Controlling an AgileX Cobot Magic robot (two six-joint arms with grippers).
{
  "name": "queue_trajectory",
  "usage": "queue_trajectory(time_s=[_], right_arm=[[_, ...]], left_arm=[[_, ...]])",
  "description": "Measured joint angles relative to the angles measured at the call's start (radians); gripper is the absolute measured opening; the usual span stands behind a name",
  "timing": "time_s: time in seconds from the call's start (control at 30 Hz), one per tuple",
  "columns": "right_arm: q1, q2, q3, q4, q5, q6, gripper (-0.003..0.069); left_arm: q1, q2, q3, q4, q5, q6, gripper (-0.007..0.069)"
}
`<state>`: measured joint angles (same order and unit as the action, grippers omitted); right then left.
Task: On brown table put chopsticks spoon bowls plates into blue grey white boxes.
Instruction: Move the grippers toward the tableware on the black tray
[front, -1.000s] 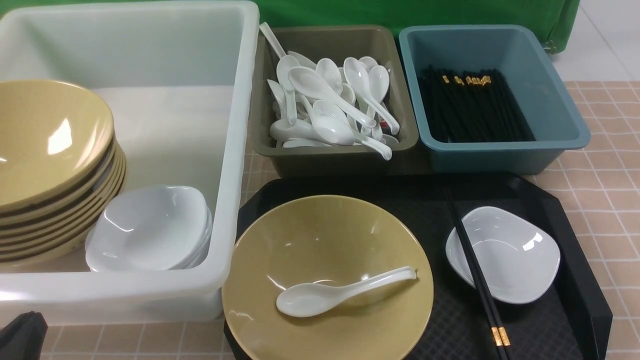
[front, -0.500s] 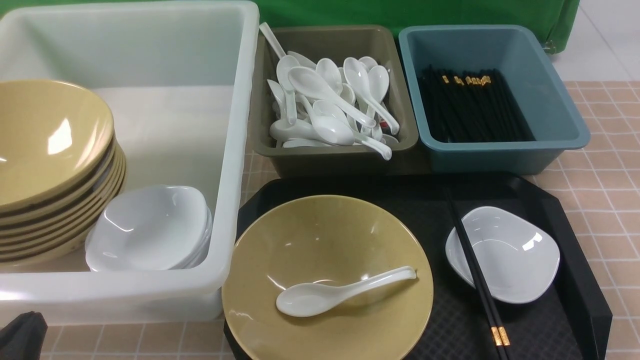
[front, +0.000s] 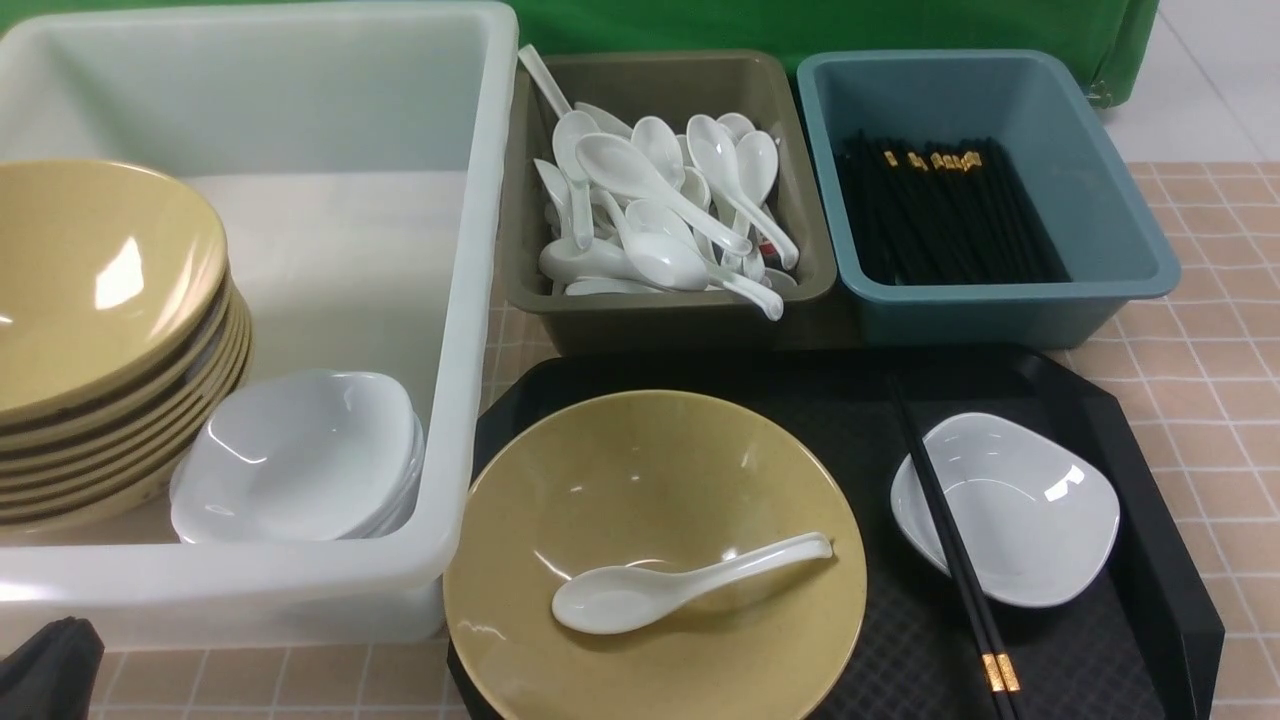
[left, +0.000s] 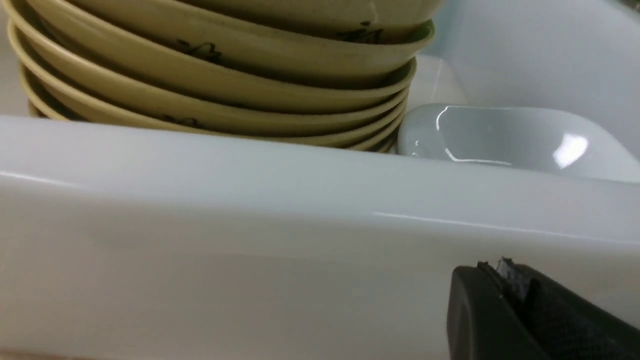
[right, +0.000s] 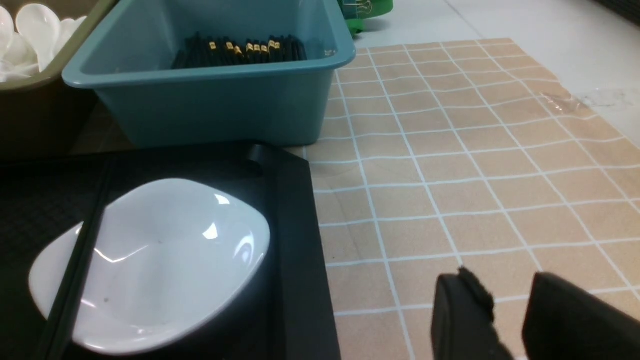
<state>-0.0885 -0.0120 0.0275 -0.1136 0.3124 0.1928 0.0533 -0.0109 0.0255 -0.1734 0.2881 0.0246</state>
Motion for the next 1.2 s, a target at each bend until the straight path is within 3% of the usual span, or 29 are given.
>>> queue_trajectory(time_s=[0.07,0.13,0.17,0.2,0.23,0.27,0.37,0.43,0.63,0.77,0.87,0.93,0.97,1.0,1.03,1.13,1.2], right_arm=[[0.000,0.000,0.000,0.015,0.000,0.039,0.0236],[0.000,0.000,0.000,0.114,-0.003,0.231,0.0236],[0.000,0.000,0.000,0.138,-0.003,0.273,0.0236],[0.000,0.000,0.000,0.258,-0.003,0.457,0.0236],[0.000,0.000,0.000,0.258,-0.003,0.457,0.0236],[0.000,0.000,0.000,0.340,-0.003,0.647,0.0236],[0.000,0.000,0.000,0.389,-0.003,0.776,0.0236],[0.000,0.000,0.000,0.391,-0.003,0.762,0.0236],[0.010,0.000,-0.002,0.429,0.011,0.570,0.0236],[0.063,0.000,-0.102,0.447,0.080,0.304,0.0224],[0.106,0.050,-0.243,0.442,0.132,0.128,0.0158],[0.129,0.160,-0.360,0.419,0.200,-0.021,0.0074],[0.131,0.186,-0.372,0.417,0.207,-0.034,0.0068],[0.138,0.299,-0.476,0.391,0.285,-0.150,0.0040],[0.140,0.315,-0.488,0.388,0.285,-0.150,0.0040],[0.141,0.602,-0.714,0.354,0.521,-0.397,0.0037],[0.141,0.728,-0.796,0.348,0.607,-0.460,0.0037]], left_arm=[[0.000,0.000,0.000,-0.057,-0.011,-0.019,0.0002],[0.000,0.000,0.000,-0.288,-0.052,-0.113,0.0002],[0.000,0.000,0.000,-0.288,-0.055,-0.123,0.0002],[0.000,0.000,0.000,-0.491,-0.077,-0.204,0.0002],[0.000,0.000,0.000,-0.514,-0.080,-0.213,0.0002],[0.000,0.000,0.000,-0.685,-0.098,-0.284,0.0002],[0.000,0.000,0.000,-0.882,-0.123,-0.316,0.0002],[0.000,0.000,0.000,-0.932,-0.131,-0.309,0.0002],[0.000,0.000,-0.003,-0.986,-0.121,-0.269,0.0002],[0.000,0.000,-0.111,-0.906,-0.049,-0.025,0.0002],[0.000,0.029,-0.248,-0.773,0.013,0.210,0.0002],[0.000,0.126,-0.335,-0.654,0.064,0.302,0.0002],[0.000,0.138,-0.352,-0.630,0.076,0.305,0.0002],[0.000,0.256,-0.425,-0.525,0.140,0.325,0.0002],[0.000,0.256,-0.435,-0.512,0.150,0.325,0.0002],[-0.002,0.523,-0.630,-0.279,0.374,0.320,0.0002],[-0.018,0.615,-0.708,-0.180,0.462,0.313,0.0002]])
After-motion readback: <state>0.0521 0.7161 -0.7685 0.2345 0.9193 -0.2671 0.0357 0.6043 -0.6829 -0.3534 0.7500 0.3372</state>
